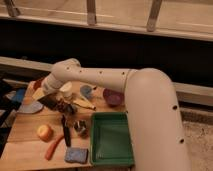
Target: Place eraser in purple bowl
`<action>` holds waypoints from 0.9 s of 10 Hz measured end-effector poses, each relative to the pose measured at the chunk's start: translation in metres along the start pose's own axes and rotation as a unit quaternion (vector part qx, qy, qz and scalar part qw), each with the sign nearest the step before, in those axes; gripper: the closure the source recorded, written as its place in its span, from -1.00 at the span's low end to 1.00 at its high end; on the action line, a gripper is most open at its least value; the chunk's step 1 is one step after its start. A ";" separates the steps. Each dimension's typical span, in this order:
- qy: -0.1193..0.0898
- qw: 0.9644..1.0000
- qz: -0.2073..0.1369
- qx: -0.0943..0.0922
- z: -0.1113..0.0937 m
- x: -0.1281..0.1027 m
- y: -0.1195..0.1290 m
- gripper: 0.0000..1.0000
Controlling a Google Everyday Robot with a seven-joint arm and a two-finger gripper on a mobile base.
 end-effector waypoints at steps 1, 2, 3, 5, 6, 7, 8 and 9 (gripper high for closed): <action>-0.010 1.000 0.014 0.019 -0.017 -0.002 -0.022 1.00; -0.017 0.999 0.032 0.035 -0.032 0.003 -0.042 1.00; -0.019 0.997 0.050 0.049 -0.045 0.010 -0.058 1.00; -0.017 0.990 0.107 0.091 -0.088 0.044 -0.097 1.00; -0.016 0.986 0.127 0.104 -0.102 0.056 -0.108 1.00; -0.016 0.985 0.135 0.109 -0.107 0.062 -0.112 1.00; -0.015 0.984 0.136 0.109 -0.107 0.062 -0.112 1.00; -0.015 0.985 0.135 0.108 -0.105 0.061 -0.110 1.00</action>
